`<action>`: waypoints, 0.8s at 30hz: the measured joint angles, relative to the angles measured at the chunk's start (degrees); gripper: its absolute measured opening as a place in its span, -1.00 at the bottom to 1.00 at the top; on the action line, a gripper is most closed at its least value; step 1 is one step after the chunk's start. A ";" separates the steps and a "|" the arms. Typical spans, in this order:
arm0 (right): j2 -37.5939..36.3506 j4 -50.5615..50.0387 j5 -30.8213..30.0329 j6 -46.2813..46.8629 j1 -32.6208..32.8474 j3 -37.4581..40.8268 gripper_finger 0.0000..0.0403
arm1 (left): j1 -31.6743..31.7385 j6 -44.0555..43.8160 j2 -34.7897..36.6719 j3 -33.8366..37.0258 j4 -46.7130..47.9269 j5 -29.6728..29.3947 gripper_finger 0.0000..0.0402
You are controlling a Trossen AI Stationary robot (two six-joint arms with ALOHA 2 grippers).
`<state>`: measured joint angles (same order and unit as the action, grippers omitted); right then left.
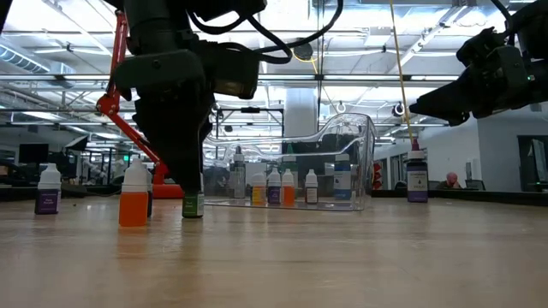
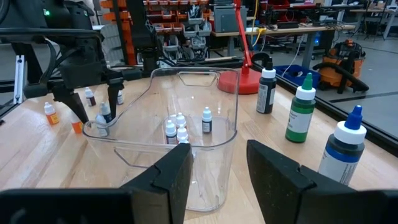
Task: Pick & Place food coloring
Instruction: Put the small green food coloring bottle in the transparent bin
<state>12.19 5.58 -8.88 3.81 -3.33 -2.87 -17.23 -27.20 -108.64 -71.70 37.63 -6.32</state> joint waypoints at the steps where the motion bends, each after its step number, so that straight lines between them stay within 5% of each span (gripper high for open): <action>1: 0.00 0.00 0.00 0.00 0.00 0.00 -0.29 | 0.00 0.00 0.00 0.00 0.02 -0.11 0.09; 11: 0.00 -0.02 0.00 0.00 -0.02 0.00 -0.29 | 0.00 -0.01 0.00 0.00 0.04 -0.09 0.03; 24: 0.00 -0.03 0.00 0.00 0.00 0.00 -0.29 | 0.00 -0.07 0.00 -0.04 0.03 0.40 -0.68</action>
<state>12.19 5.55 -8.88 3.81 -3.33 -2.87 -17.23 -27.27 -108.64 -71.75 37.66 -5.92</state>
